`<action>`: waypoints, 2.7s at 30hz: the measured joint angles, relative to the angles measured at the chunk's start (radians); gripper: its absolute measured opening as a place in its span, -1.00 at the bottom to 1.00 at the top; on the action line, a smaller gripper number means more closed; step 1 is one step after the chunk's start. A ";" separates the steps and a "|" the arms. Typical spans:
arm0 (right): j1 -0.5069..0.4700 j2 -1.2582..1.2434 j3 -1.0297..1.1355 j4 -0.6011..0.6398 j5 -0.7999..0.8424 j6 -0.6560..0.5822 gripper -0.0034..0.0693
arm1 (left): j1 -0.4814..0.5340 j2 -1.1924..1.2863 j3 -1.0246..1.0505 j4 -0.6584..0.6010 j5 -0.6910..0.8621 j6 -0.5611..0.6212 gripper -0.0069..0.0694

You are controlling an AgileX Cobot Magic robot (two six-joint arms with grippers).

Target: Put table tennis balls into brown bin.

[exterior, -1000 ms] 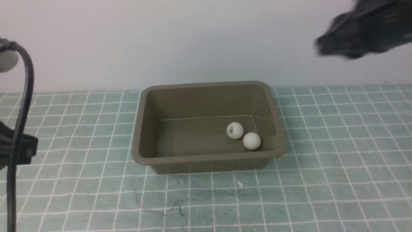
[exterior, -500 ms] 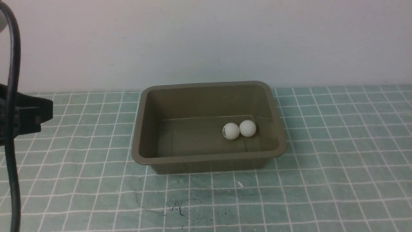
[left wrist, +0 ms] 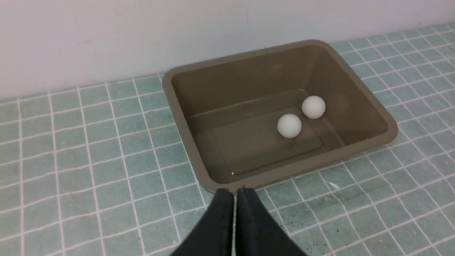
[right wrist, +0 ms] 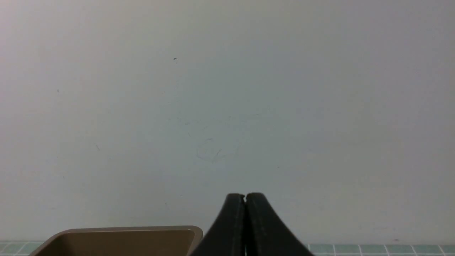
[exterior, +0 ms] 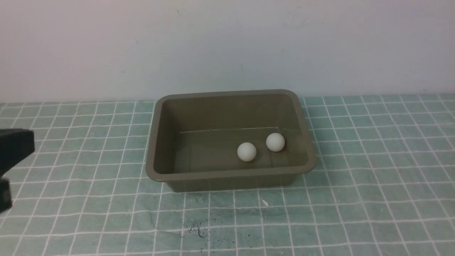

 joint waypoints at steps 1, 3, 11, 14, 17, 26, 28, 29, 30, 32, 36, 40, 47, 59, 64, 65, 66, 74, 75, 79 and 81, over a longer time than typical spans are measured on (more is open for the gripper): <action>0.000 0.000 0.000 -0.001 0.000 0.000 -0.95 | 0.000 -0.063 0.057 -0.002 -0.037 0.000 -0.83; 0.000 0.000 0.000 -0.003 -0.001 0.000 -0.95 | 0.000 -0.143 0.120 -0.010 -0.078 0.000 -0.83; 0.000 0.000 0.000 -0.003 -0.001 0.000 -0.95 | 0.000 -0.336 0.220 -0.057 -0.091 0.000 -0.83; 0.000 0.000 0.000 -0.003 -0.001 0.000 -0.95 | 0.000 -0.357 0.233 -0.058 -0.086 0.000 -0.83; 0.000 0.000 0.000 -0.003 -0.001 0.000 -0.95 | 0.000 -0.358 0.241 -0.058 -0.083 0.006 -0.83; 0.000 0.000 0.000 -0.003 -0.001 0.000 -0.95 | 0.014 -0.395 0.331 0.066 -0.187 0.019 -0.83; 0.000 0.000 0.000 -0.003 -0.002 0.000 -0.95 | 0.059 -0.458 0.453 0.131 -0.275 0.008 -0.83; 0.000 0.000 0.000 -0.003 -0.002 0.000 -0.95 | 0.077 -0.478 0.494 0.153 -0.300 0.007 -0.83; 0.000 0.000 0.000 -0.003 -0.002 0.000 -0.95 | 0.091 -0.505 0.548 0.170 -0.317 0.005 -0.83; 0.000 0.000 0.000 -0.003 -0.002 0.000 -0.95 | 0.114 -0.538 0.631 0.200 -0.344 0.003 -0.83; 0.000 0.000 0.000 -0.003 -0.002 0.000 -0.95 | 0.139 -0.594 0.803 0.254 -0.366 0.001 -0.83; 0.000 0.000 0.000 -0.003 -0.004 0.001 -0.95 | 0.140 -0.597 0.851 0.265 -0.379 0.001 -0.83; 0.000 0.000 0.000 -0.004 -0.003 0.001 -0.95 | 0.140 -0.597 0.855 0.267 -0.397 0.001 -0.83; 0.000 0.000 0.000 -0.004 -0.003 0.001 -0.95 | 0.140 -0.597 0.855 0.267 -0.397 0.001 -0.83; 0.000 0.000 0.000 -0.004 -0.003 0.001 -0.95 | 0.140 -0.597 0.855 0.267 -0.397 0.001 -0.83; 0.000 0.000 0.000 -0.004 -0.003 0.001 -0.95 | 0.140 -0.597 0.855 0.267 -0.397 0.001 -0.83; 0.000 0.000 0.000 -0.004 -0.003 0.001 -0.95 | 0.140 -0.597 0.855 0.267 -0.397 0.001 -0.83; 0.000 0.000 0.000 0.295 -0.091 -0.252 -0.95 | 0.140 -0.597 0.855 0.267 -0.397 0.001 -0.83; 0.000 0.000 0.000 0.388 -0.106 -0.361 -0.95 | 0.140 -0.597 0.855 0.267 -0.397 0.001 -0.83; 0.000 0.000 0.000 0.570 -0.123 -0.565 -0.95 | 0.140 -0.597 0.855 0.267 -0.397 0.001 -0.83; 0.000 0.000 0.000 0.604 -0.114 -0.625 -0.95 | 0.140 -0.597 0.855 0.267 -0.397 0.001 -0.83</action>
